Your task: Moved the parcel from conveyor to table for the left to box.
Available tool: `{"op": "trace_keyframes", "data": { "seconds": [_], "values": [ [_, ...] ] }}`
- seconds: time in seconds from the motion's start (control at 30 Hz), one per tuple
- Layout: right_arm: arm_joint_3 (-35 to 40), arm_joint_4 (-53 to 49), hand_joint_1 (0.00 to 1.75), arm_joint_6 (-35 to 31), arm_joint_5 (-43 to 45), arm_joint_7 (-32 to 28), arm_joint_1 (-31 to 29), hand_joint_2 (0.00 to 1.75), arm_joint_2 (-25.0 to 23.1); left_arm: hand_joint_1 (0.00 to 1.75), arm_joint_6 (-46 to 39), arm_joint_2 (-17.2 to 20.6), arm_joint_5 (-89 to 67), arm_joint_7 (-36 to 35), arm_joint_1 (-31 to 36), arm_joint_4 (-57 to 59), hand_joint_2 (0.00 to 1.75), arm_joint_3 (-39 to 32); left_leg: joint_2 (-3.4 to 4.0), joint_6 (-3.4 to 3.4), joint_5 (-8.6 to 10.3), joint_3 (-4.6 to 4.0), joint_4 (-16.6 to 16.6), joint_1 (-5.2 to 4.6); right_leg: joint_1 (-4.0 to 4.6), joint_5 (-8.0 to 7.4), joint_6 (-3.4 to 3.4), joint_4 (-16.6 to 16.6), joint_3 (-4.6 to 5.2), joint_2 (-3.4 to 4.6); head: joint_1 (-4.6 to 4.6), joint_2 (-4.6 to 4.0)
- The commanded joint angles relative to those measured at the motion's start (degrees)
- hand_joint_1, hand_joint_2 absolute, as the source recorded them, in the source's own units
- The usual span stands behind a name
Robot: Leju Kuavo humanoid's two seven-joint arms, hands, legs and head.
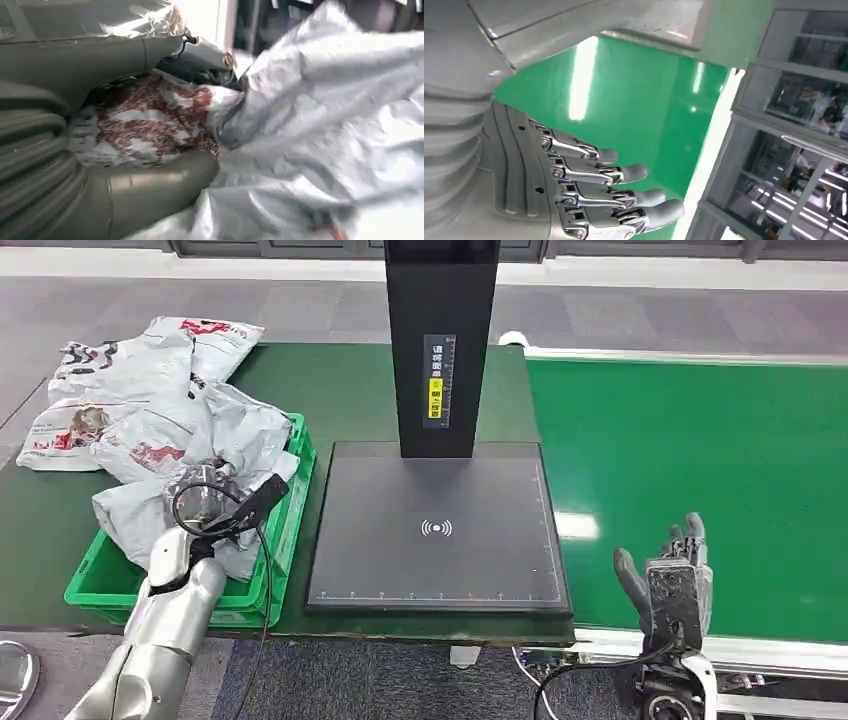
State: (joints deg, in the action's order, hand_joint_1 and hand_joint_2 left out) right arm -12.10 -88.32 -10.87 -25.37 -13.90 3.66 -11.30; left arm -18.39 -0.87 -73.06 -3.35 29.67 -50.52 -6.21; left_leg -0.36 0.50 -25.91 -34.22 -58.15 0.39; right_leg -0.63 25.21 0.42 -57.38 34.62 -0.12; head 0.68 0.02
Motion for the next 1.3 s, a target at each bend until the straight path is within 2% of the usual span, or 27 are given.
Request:
{"op": "trace_keyframes", "data": {
  "seconds": [0.03,0.1,0.17,0.2,0.4,0.57,0.6,0.67,0.8,0.83,0.97,1.0,1.1,1.27,1.3],
  "values": [
    [-3.1,1.3,0.00,1.8,1.2,-0.5,-1.9,1.75,0.3,0.00,-1.2,-0.3,9.4,2.6,9.6,12.8,1.75,0.7,-0.18,-0.01,0.04,-0.01,0.0,0.01,0.02,0.00,0.00,0.0,-0.08,-0.20,0.00,0.00],
    [-2.8,1.5,0.00,1.8,1.0,-0.4,-2.3,1.75,0.3,0.00,-1.1,0.0,9.5,2.6,9.6,12.9,1.75,0.7,-0.09,-0.01,0.05,0.00,0.0,0.05,0.05,-0.05,0.00,0.0,-0.10,-0.13,0.00,-0.02],
    [-2.1,2.2,0.00,1.7,1.1,-0.3,-2.9,1.75,0.5,0.00,-2.5,-0.7,15.0,5.6,9.7,12.5,1.75,-2.1,-0.05,0.00,0.06,0.04,0.0,0.02,0.02,-0.06,-0.01,0.0,-0.11,-0.09,0.00,-0.02],
    [-1.6,2.5,0.00,1.3,1.3,-0.2,-3.1,1.75,0.7,0.00,-5.3,-0.9,17.8,7.9,10.1,12.6,0.00,-2.9,-0.02,0.00,0.05,0.05,0.0,0.00,0.01,-0.07,-0.01,0.0,-0.11,-0.06,0.00,0.00],
    [-0.6,3.4,0.00,0.5,1.5,-0.3,-4.2,1.75,1.8,0.00,-11.7,-2.4,26.1,15.4,11.9,10.6,0.00,-3.3,-0.13,0.03,0.08,-0.01,0.0,0.07,0.07,-0.06,-0.01,0.0,-0.11,-0.17,0.00,-0.02],
    [-1.1,3.8,0.00,-1.3,-0.2,0.3,-6.7,1.75,1.5,0.00,-13.0,-2.9,33.2,17.9,12.7,9.2,0.00,-4.0,0.07,0.03,0.06,-0.02,0.0,0.03,0.04,-0.10,0.00,0.0,-0.05,0.05,0.00,0.00],
    [-2.0,2.8,0.00,-2.5,-0.5,-0.2,-6.8,1.75,1.2,0.00,-16.6,-4.6,38.0,24.2,13.6,8.1,0.00,-5.5,0.04,0.04,0.06,-0.01,0.0,0.04,0.04,-0.09,-0.01,0.0,-0.06,0.04,0.00,0.00],
    [-2.6,1.9,0.00,-2.5,-0.3,-0.1,-6.8,1.75,1.0,0.00,-18.2,-5.3,38.7,24.7,14.7,7.8,0.00,-3.8,0.00,0.05,0.08,-0.07,0.0,0.04,0.04,-0.09,-0.01,0.0,0.01,0.01,0.00,-0.02],
    [-3.3,0.8,0.00,-2.9,0.2,-0.1,-6.5,1.75,-0.3,0.00,-15.7,-8.0,40.0,25.7,14.7,7.3,0.00,1.2,-0.19,0.04,0.09,-0.09,-0.1,0.03,0.04,-0.05,-0.02,0.0,0.01,-0.17,0.00,-0.02],
    [-3.0,0.6,0.00,-3.2,0.0,-0.3,-6.4,1.75,-0.3,0.00,-18.7,-9.0,36.8,26.6,14.4,7.5,0.00,4.1,-0.20,0.04,0.10,-0.06,0.0,0.03,0.04,-0.06,-0.02,0.0,-0.04,-0.19,0.00,-0.02],
    [2.2,4.4,0.00,-4.9,4.5,-2.8,-4.6,1.75,5.2,0.00,-20.2,-11.8,37.4,26.2,13.7,8.9,0.00,11.4,-0.35,-0.01,0.10,-0.03,0.0,0.01,0.02,-0.03,0.03,0.1,-0.15,-0.34,0.00,-0.02],
    [3.5,6.5,0.00,-4.7,6.0,-4.3,-5.5,0.00,5.7,0.00,-17.4,-12.3,40.8,28.2,13.1,8.5,0.00,12.2,-0.34,-0.01,0.09,0.00,0.0,0.03,0.03,-0.04,0.03,0.1,-0.18,-0.32,0.00,-0.02],
    [7.8,10.2,0.00,-6.5,5.3,-6.2,-7.1,0.00,5.2,0.00,-11.7,-13.5,45.7,31.4,9.6,7.0,0.00,17.2,-0.07,-0.05,0.05,0.15,0.1,-0.01,0.00,-0.13,0.04,0.2,-0.28,-0.06,-0.02,-0.02],
    [9.3,10.1,0.00,-7.3,5.3,-5.9,-7.2,0.00,5.7,0.00,-10.9,-12.4,46.5,31.7,9.2,6.8,0.00,19.5,0.02,-0.03,0.00,0.02,0.0,-0.06,-0.04,-0.10,0.01,0.1,-0.08,0.05,0.00,-0.02],
    [9.9,11.1,0.00,-8.1,4.8,-5.8,-8.1,0.00,5.5,0.00,-15.8,-12.3,41.4,31.5,9.0,7.6,0.00,22.3,0.05,-0.02,0.00,0.08,0.1,-0.03,-0.02,-0.11,-0.01,0.1,-0.15,0.07,0.00,-0.02]
  ]
}}
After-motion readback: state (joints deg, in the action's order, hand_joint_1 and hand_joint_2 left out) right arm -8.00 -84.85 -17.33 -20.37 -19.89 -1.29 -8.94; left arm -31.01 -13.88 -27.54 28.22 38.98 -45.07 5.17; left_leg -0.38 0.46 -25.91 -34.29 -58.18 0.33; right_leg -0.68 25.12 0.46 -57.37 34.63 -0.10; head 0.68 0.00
